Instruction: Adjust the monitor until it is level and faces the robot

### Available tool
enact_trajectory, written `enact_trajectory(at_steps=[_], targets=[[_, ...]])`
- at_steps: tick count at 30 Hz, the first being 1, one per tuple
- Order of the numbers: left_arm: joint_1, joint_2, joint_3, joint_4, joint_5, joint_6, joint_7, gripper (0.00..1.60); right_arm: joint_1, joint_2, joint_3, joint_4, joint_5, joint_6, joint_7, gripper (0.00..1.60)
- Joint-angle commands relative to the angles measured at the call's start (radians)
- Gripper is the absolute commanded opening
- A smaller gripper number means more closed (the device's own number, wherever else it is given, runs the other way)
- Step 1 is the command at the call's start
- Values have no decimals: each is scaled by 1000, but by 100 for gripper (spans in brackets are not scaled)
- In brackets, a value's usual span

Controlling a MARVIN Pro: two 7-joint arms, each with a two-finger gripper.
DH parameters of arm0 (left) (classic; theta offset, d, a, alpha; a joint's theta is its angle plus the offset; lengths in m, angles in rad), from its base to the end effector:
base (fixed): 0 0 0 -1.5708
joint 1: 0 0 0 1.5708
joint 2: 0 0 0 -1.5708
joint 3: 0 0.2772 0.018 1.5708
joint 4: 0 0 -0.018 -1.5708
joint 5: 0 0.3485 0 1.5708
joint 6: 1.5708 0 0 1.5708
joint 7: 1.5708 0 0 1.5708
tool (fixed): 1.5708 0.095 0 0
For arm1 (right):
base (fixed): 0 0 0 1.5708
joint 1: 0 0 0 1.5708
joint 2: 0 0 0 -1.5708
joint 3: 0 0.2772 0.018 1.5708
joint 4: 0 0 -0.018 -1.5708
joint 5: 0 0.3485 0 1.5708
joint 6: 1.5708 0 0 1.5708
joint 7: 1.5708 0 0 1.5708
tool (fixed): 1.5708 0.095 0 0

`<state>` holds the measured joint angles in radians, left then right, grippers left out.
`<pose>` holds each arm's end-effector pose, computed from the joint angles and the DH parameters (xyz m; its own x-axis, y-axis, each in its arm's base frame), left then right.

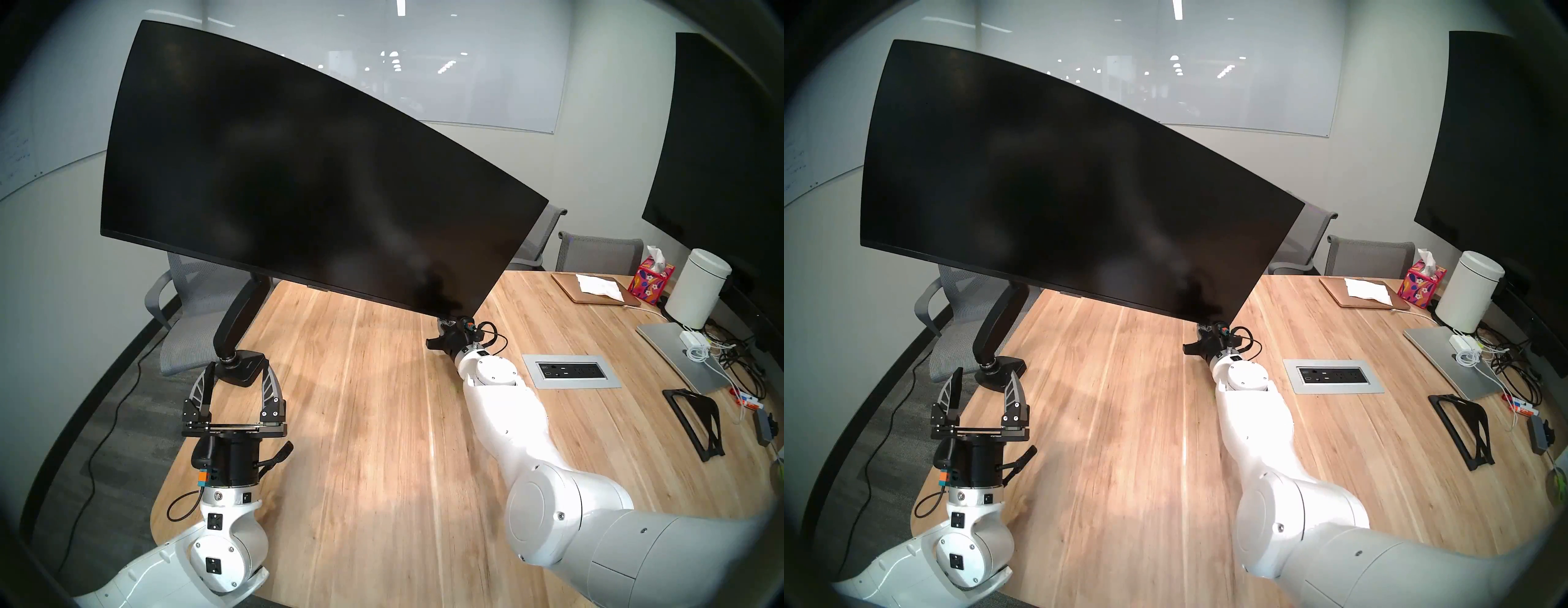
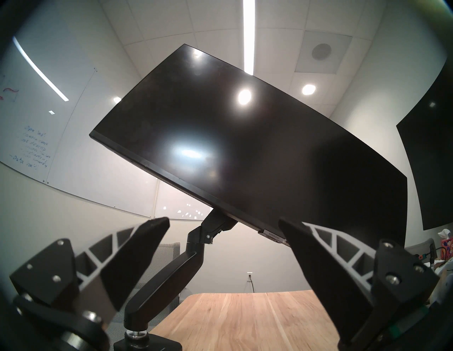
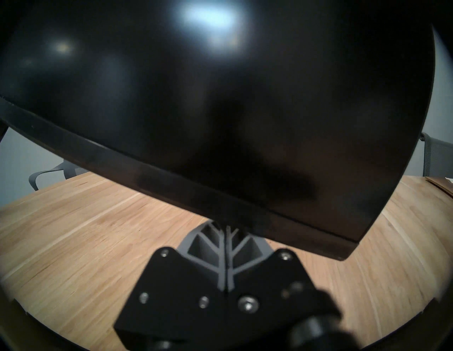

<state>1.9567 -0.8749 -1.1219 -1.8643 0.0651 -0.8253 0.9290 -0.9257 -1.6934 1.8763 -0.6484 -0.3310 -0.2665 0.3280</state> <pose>0.2831 0.0123 -0.2977 -0.5579 -0.0102 0.8298 0.0672 -0.9972 0.0330 0.5975 0.0289 -0.3372 0.0448 0.0341 0.9984 0.2500 -0.9680 0.0218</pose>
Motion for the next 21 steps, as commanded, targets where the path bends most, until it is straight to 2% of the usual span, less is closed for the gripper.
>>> enact_trajectory(at_steps=[1, 21], targets=[[-2, -2, -1, -11, 1, -3, 1, 160, 49, 18, 1, -87, -2, -46, -22, 0], [-2, -2, -2, -12, 1, -3, 1, 160, 23, 38, -6, -140, -49, -46, -59, 0]])
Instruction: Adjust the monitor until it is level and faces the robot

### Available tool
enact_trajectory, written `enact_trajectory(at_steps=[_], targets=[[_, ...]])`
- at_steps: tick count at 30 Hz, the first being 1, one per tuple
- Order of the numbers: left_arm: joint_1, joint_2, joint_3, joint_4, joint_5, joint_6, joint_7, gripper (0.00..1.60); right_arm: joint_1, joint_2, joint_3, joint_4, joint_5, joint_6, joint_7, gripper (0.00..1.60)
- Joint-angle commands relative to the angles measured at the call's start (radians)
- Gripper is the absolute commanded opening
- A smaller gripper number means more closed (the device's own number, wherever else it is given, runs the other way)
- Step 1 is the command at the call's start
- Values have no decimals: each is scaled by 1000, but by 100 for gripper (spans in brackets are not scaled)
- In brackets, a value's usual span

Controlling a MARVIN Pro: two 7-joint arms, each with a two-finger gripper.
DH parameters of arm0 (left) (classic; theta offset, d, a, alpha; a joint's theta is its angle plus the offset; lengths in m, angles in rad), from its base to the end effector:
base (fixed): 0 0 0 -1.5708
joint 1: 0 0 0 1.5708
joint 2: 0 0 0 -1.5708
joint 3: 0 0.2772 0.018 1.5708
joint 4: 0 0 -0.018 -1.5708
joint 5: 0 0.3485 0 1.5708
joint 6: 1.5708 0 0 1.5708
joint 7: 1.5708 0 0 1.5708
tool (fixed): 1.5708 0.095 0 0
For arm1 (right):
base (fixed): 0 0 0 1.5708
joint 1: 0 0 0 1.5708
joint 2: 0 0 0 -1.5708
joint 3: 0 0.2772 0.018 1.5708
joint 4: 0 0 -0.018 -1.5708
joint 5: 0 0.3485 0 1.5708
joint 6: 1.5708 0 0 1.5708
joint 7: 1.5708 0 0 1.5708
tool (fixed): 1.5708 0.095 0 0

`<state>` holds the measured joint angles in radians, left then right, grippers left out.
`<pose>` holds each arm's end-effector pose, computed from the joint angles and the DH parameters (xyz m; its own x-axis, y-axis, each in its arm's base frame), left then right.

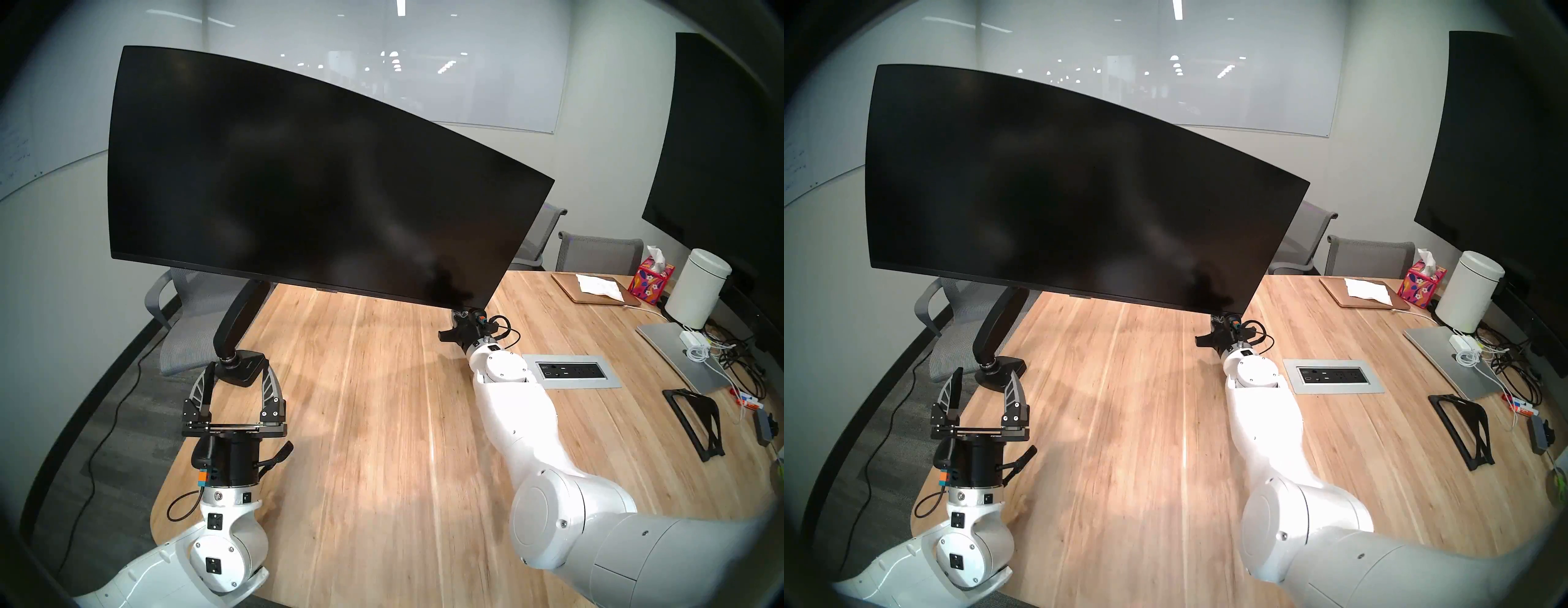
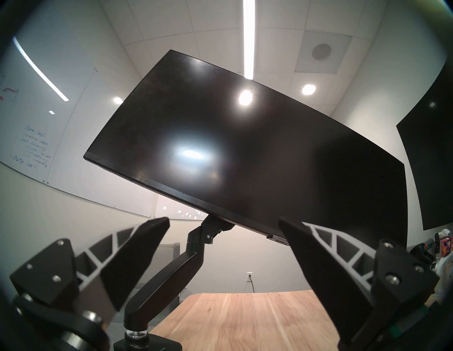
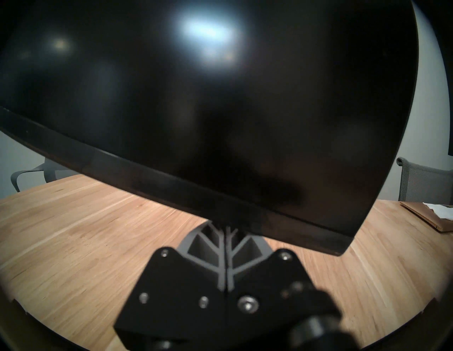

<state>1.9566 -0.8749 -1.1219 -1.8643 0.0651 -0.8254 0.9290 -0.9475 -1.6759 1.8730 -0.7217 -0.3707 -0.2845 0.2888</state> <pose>0.2831 0.0123 -0.2977 -0.5580 -0.0101 0.8297 0.0671 -0.9972 0.0330 0.5991 0.0067 -0.3202 -0.0160 0.1021 0.9946 0.1935 -0.9757 0.1033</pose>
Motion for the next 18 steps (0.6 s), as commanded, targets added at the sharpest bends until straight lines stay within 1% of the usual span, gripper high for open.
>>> enact_trajectory(at_steps=[1, 9, 18], targets=[[-2, -2, -2, -12, 1, -3, 1, 160, 44, 22, -6, -68, -16, -31, -23, 0], [-2, -2, -2, -12, 1, -3, 1, 160, 47, 23, -9, -74, -39, -31, -24, 0], [-2, -2, -2, -12, 1, -3, 1, 160, 51, 4, -40, -71, -87, -28, -40, 0]])
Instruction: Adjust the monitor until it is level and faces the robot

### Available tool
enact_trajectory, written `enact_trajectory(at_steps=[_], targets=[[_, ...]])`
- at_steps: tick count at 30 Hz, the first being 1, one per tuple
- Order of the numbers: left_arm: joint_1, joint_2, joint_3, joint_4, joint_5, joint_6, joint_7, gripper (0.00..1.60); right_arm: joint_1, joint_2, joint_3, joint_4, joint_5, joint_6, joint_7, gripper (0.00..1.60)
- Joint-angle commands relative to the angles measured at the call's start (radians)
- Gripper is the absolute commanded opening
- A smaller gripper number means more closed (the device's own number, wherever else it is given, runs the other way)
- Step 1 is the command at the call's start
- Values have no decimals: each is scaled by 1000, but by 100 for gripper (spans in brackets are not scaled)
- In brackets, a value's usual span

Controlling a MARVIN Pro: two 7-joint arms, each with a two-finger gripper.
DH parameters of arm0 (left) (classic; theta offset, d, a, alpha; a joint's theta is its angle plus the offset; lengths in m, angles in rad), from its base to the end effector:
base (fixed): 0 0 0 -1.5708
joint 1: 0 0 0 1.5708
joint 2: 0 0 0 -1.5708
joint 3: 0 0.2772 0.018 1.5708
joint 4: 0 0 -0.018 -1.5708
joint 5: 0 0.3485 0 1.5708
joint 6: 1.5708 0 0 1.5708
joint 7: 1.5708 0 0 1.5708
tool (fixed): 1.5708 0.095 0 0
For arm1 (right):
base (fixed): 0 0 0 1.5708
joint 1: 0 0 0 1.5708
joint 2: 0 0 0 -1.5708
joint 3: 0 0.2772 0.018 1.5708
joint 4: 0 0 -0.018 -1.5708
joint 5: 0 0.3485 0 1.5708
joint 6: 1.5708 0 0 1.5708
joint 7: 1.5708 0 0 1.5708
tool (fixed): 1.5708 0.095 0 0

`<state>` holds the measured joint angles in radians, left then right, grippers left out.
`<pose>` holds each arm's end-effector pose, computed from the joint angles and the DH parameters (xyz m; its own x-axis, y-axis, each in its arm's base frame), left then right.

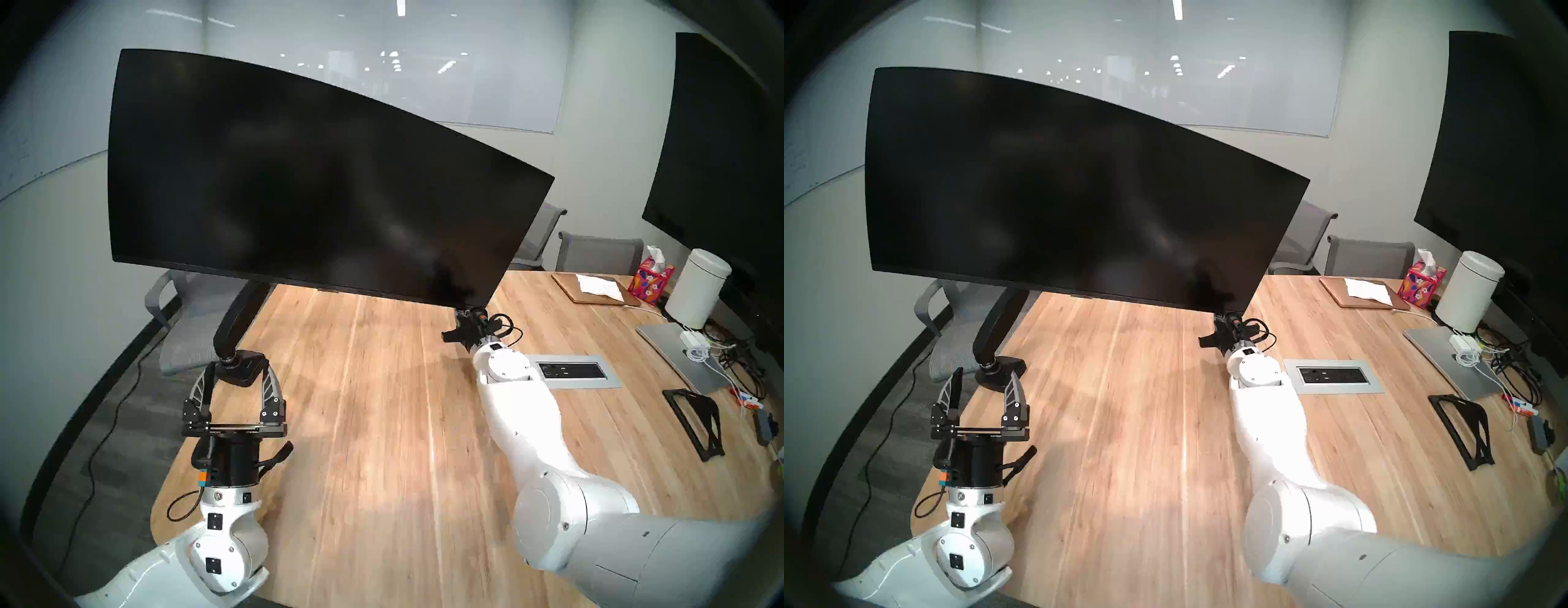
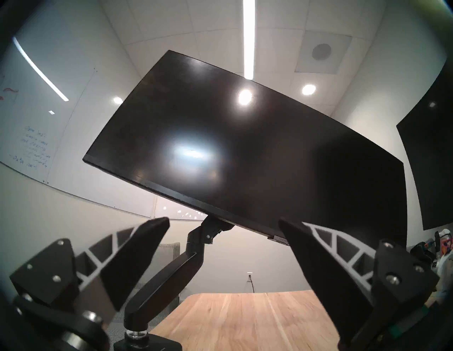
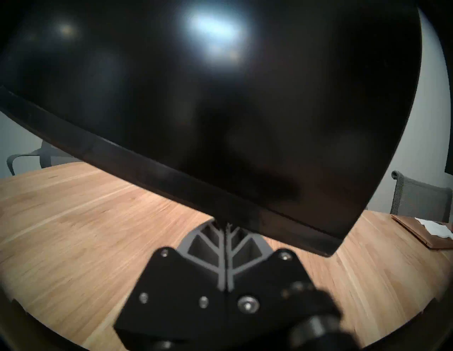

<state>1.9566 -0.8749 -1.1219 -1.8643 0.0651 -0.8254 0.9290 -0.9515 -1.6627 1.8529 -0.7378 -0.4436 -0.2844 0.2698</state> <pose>0.2831 0.0123 -0.2977 -0.5580 -0.0101 0.8297 0.0671 -0.9972 0.0330 0.6000 0.0026 -0.3168 -0.0240 0.1959 0.9803 0.1961 -0.9606 0.1968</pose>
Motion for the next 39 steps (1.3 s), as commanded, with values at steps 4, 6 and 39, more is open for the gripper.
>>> enact_trajectory(at_steps=[4, 6, 39], targets=[[-2, -2, -1, -12, 1, -3, 1, 160, 55, -25, -36, -61, -34, -30, -31, 0], [-2, -2, -1, -12, 1, -3, 1, 160, 55, -31, -43, -64, -45, -34, -38, 0], [-2, -2, -1, -11, 1, -3, 1, 160, 77, -37, -17, -78, -56, -54, -97, 0]])
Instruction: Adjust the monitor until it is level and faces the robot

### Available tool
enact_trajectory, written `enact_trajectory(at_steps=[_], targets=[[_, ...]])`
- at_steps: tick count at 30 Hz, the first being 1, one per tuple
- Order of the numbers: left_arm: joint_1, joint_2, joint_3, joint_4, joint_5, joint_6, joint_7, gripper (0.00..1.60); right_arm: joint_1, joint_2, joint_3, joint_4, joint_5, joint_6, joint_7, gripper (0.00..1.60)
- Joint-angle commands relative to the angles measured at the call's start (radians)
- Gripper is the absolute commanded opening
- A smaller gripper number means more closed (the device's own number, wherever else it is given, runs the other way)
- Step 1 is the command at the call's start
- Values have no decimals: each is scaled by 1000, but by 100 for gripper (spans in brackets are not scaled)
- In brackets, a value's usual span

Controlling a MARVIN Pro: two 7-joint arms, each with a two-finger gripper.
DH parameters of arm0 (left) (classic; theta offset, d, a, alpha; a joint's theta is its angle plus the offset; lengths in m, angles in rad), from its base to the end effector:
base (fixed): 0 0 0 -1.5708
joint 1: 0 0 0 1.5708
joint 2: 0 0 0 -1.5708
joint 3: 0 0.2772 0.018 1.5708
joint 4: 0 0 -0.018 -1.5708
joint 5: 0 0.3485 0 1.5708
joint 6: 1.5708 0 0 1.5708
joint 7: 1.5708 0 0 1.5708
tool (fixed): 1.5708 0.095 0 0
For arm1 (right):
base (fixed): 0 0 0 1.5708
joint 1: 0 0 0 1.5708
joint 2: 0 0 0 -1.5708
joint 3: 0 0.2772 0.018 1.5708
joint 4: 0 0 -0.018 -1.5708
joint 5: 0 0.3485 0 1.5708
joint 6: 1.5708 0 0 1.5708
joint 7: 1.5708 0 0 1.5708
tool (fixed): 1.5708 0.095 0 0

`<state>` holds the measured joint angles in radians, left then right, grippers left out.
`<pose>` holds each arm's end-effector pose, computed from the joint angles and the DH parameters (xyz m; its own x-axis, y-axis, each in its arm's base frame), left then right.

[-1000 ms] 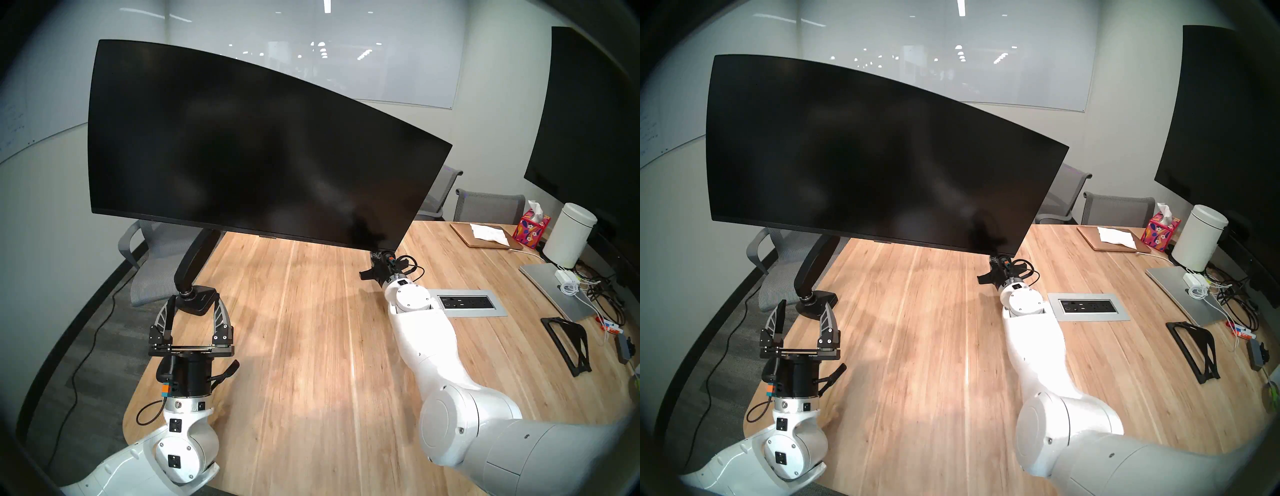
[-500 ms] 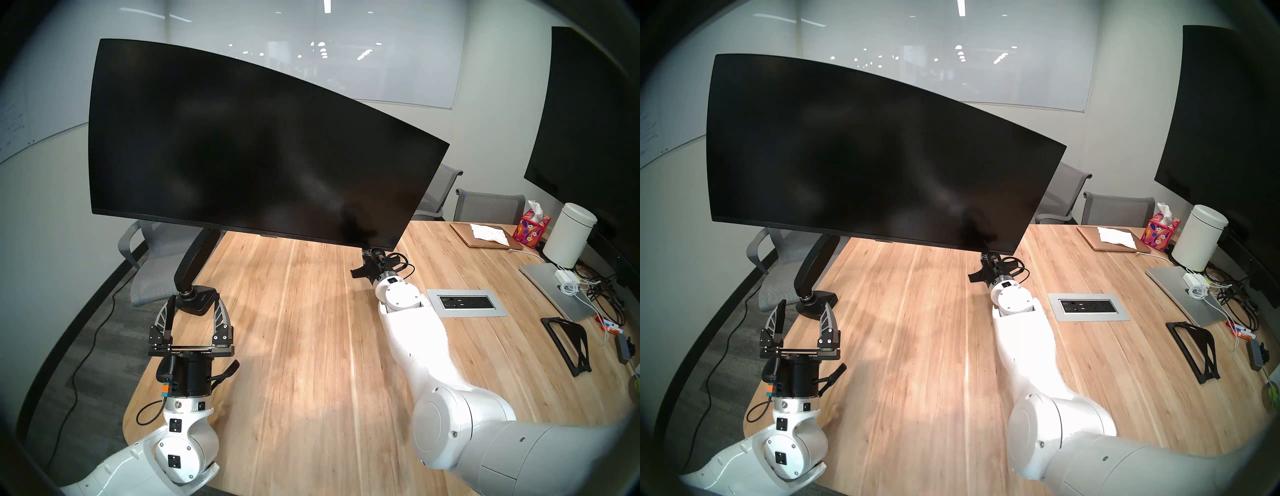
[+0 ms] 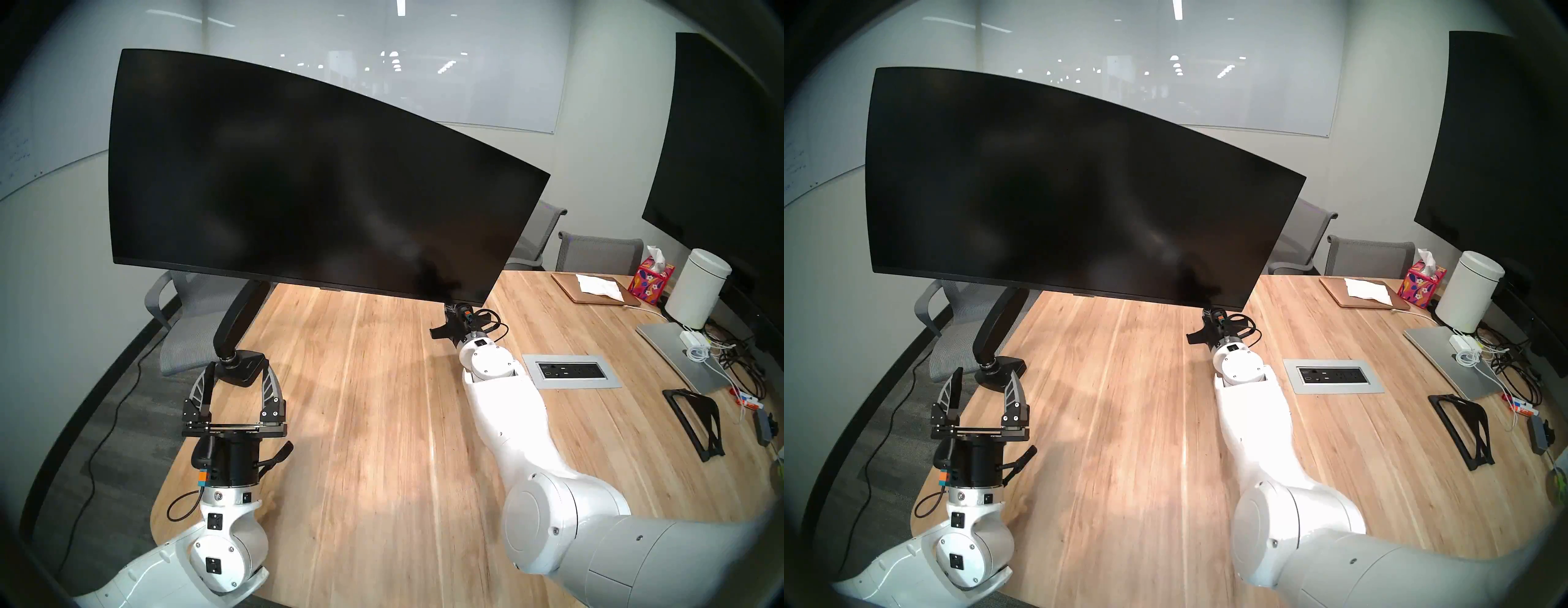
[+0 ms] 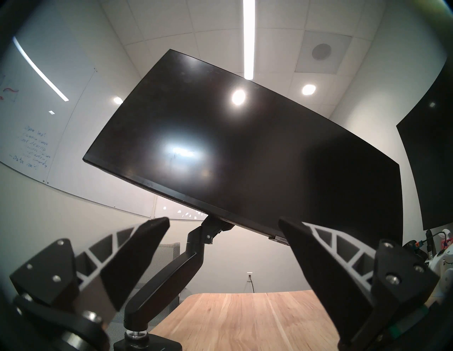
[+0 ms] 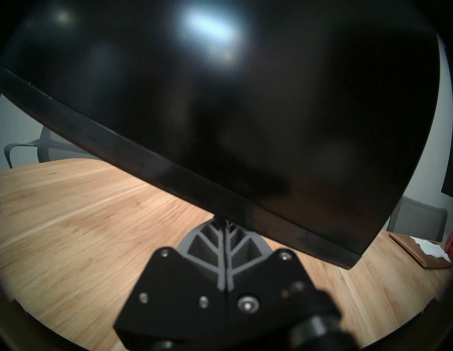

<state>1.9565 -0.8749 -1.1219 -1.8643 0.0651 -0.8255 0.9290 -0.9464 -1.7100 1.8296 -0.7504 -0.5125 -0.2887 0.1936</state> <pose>0.2832 0.0123 -0.2976 -0.5582 -0.0100 0.8297 0.0671 -0.9972 0.0331 0.6038 0.0314 -0.3064 -0.0540 0.2364 0.9702 0.1749 -0.9543 0.2423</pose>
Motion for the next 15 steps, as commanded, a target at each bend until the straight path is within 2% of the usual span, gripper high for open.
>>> enact_trajectory(at_steps=[1, 15], targets=[[-2, -2, -1, -11, 1, -3, 1, 160, 72, 9, 8, -67, 13, -52, -21, 0], [-2, -2, -1, -11, 1, -3, 1, 160, 64, 11, 18, -93, 6, -88, -33, 0]])
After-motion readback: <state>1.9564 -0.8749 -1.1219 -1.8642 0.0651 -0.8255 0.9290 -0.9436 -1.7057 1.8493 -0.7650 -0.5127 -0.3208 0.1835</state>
